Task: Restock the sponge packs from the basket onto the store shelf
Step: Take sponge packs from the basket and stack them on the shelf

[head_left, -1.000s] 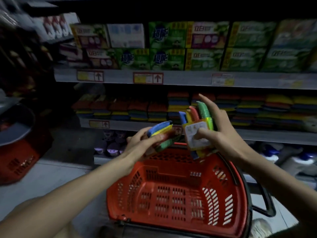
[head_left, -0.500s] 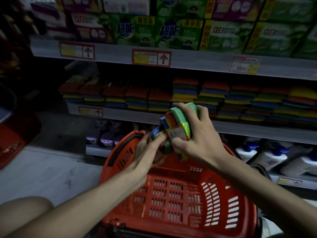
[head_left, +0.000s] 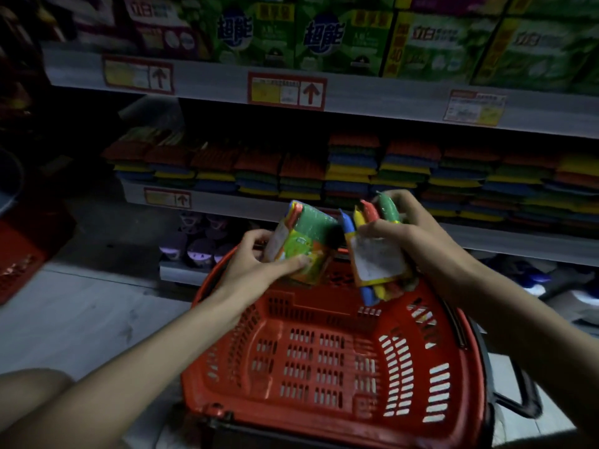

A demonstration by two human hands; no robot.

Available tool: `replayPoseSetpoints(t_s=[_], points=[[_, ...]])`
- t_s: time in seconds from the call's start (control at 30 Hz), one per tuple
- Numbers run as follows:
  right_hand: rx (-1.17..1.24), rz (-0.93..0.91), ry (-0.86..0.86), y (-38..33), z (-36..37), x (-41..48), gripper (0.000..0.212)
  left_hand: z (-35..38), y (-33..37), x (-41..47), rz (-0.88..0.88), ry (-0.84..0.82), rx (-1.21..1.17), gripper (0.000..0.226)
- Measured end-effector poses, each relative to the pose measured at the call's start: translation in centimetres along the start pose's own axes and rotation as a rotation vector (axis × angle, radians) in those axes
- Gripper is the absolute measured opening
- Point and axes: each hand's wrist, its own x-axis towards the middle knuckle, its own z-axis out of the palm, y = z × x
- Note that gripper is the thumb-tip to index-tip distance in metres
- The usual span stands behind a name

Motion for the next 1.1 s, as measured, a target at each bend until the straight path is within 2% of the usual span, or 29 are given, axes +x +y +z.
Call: replayPoseSetpoints(t_s=[0.17,0.27,0.37,0.47,0.6,0.77,0.93,1.03,1.1], points=[[-0.001,0.137,-0.053,0.2,-1.1,0.0,0.037,-2.0,1.2,0.5,0.041,0.058,-0.017,0.053],[-0.026,0.176,-0.157,0.5,-0.9,0.0,0.049,-3.1,1.8,0.6,0.030,0.042,-0.046,0.069],[-0.131,0.166,-0.234,0.2,0.1,-0.4,0.042,-3.3,2.5,0.8,0.052,0.090,-0.038,0.091],[-0.262,0.080,-0.249,0.5,0.9,-0.3,0.061,-3.3,2.9,1.4,0.076,0.117,-0.037,0.088],[-0.171,0.024,-0.237,0.1,2.4,0.1,0.065,-2.8,3.7,1.5,0.133,0.092,-0.070,0.068],[0.012,0.064,-0.173,0.5,5.1,-0.2,0.044,-1.9,3.8,1.6,0.144,0.080,-0.253,0.056],[0.247,0.186,-0.083,0.7,6.1,0.1,0.039,-1.8,4.2,1.7,0.151,0.055,-0.305,0.056],[0.264,0.227,-0.104,0.3,6.3,0.3,0.035,-2.1,4.4,1.7,0.147,0.039,-0.326,0.059],[0.243,0.210,-0.084,0.2,6.3,0.4,0.031,-2.0,4.4,1.7,0.150,0.034,-0.339,0.053]])
